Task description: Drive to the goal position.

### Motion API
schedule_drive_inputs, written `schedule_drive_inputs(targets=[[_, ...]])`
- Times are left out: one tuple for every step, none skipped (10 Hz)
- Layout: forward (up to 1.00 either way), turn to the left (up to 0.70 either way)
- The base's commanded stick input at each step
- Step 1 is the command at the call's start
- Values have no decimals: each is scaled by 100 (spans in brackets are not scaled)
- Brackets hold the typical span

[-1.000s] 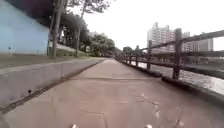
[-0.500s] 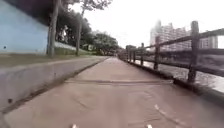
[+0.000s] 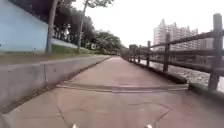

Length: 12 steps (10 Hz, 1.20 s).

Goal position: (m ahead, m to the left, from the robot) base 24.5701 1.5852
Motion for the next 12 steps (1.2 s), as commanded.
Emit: schedule_drive_inputs(targets=[[100, 0], [100, 0], [100, 0], [100, 0], [100, -23], [100, -40], [100, -40], [100, -40], [100, -40], [100, 0], [100, 0], [100, 0]])
